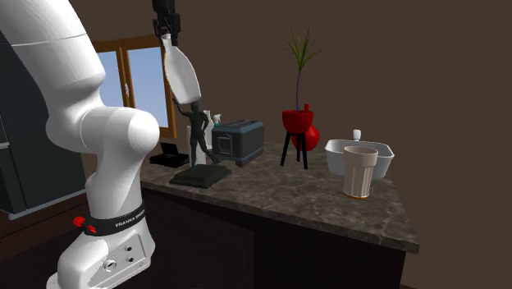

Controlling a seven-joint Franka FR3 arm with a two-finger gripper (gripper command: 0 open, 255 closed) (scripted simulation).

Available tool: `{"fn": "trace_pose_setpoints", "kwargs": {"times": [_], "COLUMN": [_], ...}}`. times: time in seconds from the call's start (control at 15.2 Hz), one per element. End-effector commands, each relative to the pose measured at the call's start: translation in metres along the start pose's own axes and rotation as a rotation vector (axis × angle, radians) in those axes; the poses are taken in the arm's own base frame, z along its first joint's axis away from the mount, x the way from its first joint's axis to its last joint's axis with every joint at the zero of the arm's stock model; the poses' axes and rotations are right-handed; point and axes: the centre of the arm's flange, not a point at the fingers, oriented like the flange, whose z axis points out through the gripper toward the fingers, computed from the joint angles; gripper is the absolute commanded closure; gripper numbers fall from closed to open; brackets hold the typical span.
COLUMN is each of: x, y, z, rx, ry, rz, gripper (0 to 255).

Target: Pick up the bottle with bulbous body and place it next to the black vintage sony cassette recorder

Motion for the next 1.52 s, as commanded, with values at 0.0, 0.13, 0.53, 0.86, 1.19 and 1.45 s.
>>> {"fn": "trace_pose_setpoints", "kwargs": {"times": [0.0, 0.13, 0.53, 0.86, 1.19, 1.45], "x": [-0.008, -0.016, -0.032, -0.033, -0.035, -0.036], "y": [-0.028, -0.053, -0.097, -0.097, -0.097, -0.097], "z": [0.001, 0.0, 0.015, 0.041, 0.067, 0.088], "rx": [0.0, 0.0, 0.0, 0.0, 0.0, 0.0], "ry": [-0.007, -0.007, -0.007, -0.007, -0.007, -0.007], "rz": [-0.001, -0.001, -0.001, -0.001, -0.001, -0.001], "gripper": [255, 255, 255, 255, 255, 255]}}
